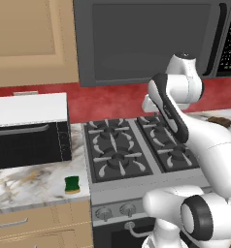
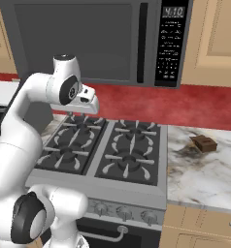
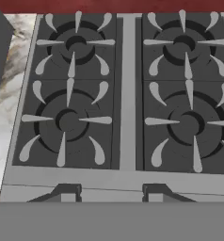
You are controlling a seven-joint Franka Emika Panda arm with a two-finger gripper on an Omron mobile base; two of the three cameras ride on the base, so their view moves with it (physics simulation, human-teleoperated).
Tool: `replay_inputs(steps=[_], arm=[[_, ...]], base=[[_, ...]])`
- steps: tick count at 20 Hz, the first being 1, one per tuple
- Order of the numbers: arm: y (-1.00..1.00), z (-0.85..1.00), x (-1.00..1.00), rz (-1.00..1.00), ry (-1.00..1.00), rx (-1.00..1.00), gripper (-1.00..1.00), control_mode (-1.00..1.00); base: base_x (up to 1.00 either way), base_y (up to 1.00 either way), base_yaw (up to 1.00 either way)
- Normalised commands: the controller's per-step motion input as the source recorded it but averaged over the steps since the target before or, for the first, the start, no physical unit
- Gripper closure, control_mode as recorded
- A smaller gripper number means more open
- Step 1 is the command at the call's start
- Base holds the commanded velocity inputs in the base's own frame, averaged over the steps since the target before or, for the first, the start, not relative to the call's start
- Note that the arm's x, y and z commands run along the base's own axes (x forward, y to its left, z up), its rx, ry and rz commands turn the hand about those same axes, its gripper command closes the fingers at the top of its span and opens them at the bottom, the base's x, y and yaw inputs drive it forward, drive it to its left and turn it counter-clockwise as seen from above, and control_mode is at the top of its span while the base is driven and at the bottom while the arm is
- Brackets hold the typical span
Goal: Place the sponge inside the microwave to prepare for sanitizing.
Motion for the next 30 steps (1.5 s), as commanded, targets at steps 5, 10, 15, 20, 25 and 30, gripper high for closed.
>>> replay_inputs(steps=[5, 10, 15, 20, 25, 30], arm=[[-0.11, -0.02, 0.00, 0.00, 0.00, -0.01, -1.00, -1.00], [-0.31, 0.00, -0.04, -0.05, -0.01, -0.07, -1.00, -1.00], [-0.48, 0.00, -0.23, -0.07, -0.13, -0.06, -1.00, -1.00], [-0.31, 0.09, -0.34, -0.08, -0.15, 0.00, -1.00, -1.00], [-0.16, 0.31, -0.37, -0.05, -0.14, 0.00, -1.00, -1.00], [-0.22, 0.15, -0.20, -0.04, -0.06, 0.01, -1.00, -1.00]], base=[[0.00, 0.00, 0.00], [0.00, 0.00, 0.00], [0.00, 0.00, 0.00], [0.00, 0.00, 0.00], [0.00, 0.00, 0.00], [0.00, 0.00, 0.00]])
